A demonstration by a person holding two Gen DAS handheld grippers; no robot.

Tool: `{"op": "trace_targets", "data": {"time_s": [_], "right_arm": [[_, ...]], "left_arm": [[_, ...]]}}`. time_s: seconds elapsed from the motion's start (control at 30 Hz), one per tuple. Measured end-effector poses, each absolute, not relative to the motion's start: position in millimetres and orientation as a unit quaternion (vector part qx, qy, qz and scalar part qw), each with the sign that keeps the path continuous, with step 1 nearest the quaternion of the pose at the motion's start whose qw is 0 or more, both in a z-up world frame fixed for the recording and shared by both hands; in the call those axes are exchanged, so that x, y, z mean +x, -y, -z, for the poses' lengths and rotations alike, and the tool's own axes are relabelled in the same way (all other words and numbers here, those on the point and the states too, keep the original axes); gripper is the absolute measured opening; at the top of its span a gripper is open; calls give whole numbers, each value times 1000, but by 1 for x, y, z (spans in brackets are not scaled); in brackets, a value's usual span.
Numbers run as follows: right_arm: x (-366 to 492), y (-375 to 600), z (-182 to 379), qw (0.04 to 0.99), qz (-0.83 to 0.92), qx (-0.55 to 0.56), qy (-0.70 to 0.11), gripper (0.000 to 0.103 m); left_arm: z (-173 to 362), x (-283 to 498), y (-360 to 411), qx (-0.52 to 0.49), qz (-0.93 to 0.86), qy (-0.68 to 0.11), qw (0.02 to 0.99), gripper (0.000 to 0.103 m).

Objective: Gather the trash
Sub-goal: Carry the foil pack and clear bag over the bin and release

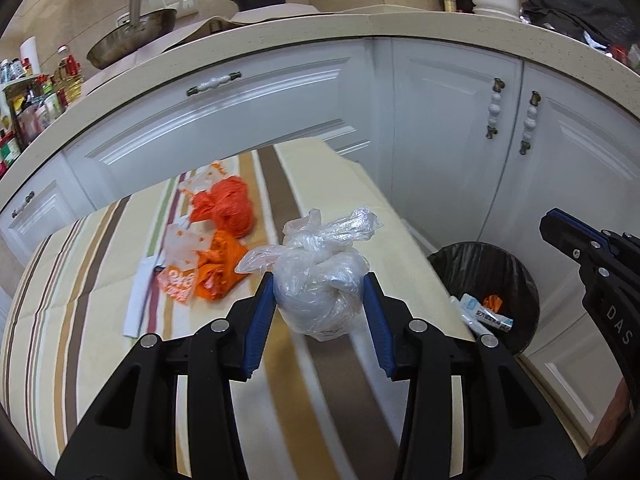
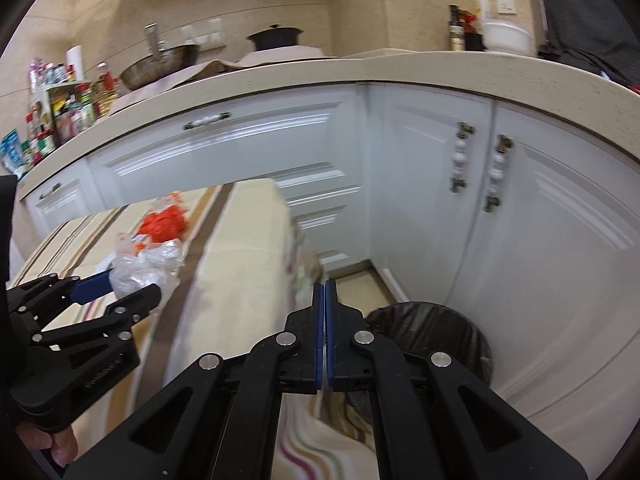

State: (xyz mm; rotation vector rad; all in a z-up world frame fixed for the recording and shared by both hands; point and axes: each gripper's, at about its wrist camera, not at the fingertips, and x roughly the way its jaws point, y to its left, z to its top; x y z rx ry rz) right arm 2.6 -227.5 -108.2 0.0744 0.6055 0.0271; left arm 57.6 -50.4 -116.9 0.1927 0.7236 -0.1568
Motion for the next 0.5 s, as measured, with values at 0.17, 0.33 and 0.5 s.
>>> {"op": "trace_targets", "data": {"time_s": [0.17, 0.33, 0.5], "right_arm": [[-2, 257, 107, 953, 22, 47, -298, 1], [-7, 285, 110, 950, 55, 59, -300, 1], [-12, 308, 114, 947, 83, 69, -302, 1]], "left_arm": [[117, 62, 86, 101, 114, -352, 923, 43], [119, 66, 136, 112, 156, -348, 917, 43], [130, 74, 186, 138, 186, -360, 904, 59]]}}
